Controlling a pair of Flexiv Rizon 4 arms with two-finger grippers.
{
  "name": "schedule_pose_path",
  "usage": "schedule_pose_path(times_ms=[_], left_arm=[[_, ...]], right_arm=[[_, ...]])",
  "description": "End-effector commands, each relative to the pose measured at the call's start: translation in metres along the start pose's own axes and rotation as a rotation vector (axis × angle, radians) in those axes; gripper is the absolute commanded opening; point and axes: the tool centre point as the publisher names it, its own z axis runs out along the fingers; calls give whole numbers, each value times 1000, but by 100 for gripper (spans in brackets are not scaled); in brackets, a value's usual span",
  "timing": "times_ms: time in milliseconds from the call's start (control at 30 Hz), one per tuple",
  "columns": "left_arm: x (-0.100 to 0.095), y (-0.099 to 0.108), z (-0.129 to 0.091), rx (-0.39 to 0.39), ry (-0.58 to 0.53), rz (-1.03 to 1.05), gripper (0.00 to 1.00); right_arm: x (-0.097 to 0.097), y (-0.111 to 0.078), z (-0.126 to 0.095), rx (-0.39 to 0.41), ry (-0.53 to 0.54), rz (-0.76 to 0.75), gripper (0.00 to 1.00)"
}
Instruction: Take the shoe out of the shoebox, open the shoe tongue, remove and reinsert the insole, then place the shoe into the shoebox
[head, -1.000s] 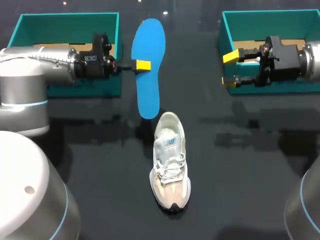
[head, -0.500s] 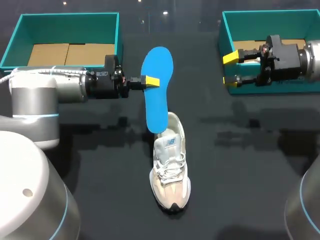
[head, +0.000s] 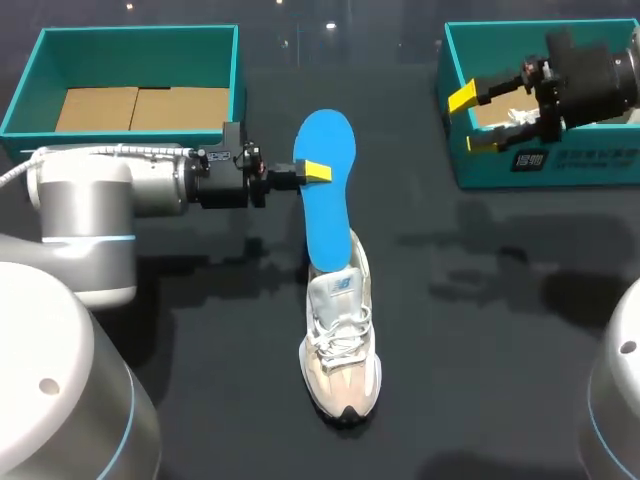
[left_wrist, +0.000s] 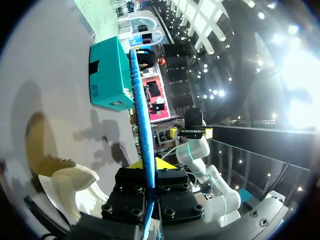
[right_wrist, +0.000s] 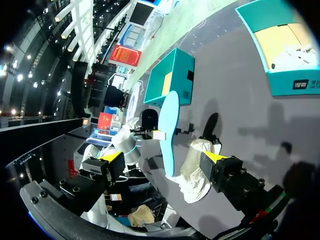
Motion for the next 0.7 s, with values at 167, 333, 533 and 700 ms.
schedule_pose_path(times_ms=[167, 333, 533, 700], left_arm=[[-7, -3, 14, -12, 9, -49, 0], [-10, -2, 16, -14, 26, -90, 0], [-9, -4, 17, -19, 52, -125, 0], [-6, -6, 18, -18, 71, -154, 0]], right_arm=[[17, 8, -4, 30, -276, 12, 100], [25, 10, -3, 24, -367, 0, 100], [35, 12, -2, 22, -463, -25, 100], [42, 14, -1, 28, -548, -43, 100]])
